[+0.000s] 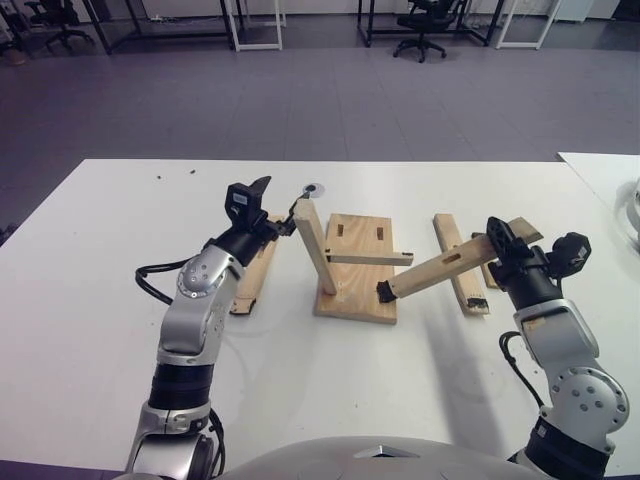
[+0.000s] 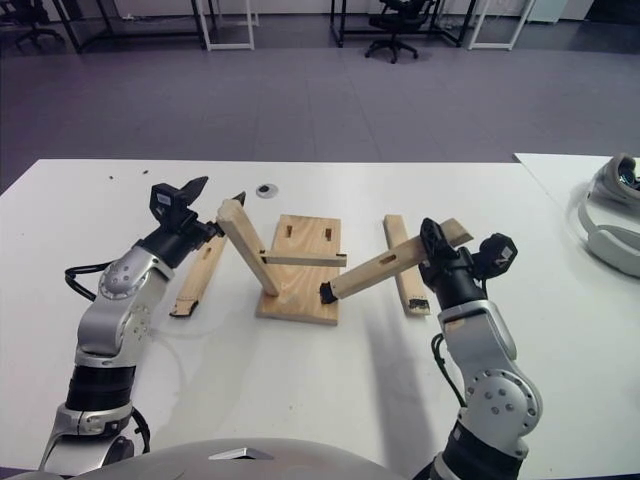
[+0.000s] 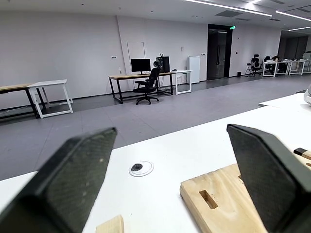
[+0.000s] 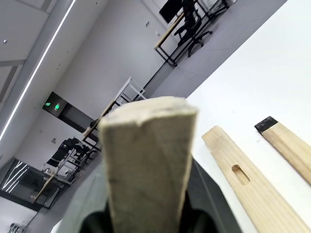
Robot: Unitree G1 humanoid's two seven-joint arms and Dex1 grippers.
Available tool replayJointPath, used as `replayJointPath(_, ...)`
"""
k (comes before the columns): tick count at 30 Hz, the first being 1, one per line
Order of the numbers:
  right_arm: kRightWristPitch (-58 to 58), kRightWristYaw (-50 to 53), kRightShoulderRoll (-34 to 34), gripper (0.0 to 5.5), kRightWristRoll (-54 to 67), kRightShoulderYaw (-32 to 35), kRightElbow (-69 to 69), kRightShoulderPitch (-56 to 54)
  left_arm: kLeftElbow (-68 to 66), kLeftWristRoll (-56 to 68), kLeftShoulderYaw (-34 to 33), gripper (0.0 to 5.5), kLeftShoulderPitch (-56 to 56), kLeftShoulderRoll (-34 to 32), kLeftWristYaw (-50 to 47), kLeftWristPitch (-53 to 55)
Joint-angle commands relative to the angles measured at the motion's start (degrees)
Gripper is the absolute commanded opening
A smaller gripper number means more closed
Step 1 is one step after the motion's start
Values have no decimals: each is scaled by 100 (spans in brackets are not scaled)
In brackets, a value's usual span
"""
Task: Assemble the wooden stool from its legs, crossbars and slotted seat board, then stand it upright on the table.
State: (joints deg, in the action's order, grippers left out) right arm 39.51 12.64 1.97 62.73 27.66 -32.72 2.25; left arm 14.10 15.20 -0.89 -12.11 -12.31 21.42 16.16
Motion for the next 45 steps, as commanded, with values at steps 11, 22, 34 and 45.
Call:
replayJointPath(11, -348, 238, 807, 100, -2264, -1492, -869, -14, 533, 361, 270, 417, 72, 373, -182, 461)
replayJointPath(22, -415, -616, 1413, 100, -3203, -2411, -896, 664, 1026, 486, 467, 417, 286, 611, -419, 742)
replayJointPath(34, 888, -1014, 1617, 243, -3073, -2852, -203, 194, 1554, -248, 171, 417, 551, 815, -1702, 934)
replayJointPath(45, -282, -1854, 1927, 305, -2058, -1127, -936, -1201, 2328, 535, 25, 417, -1144, 599, -1446, 1830)
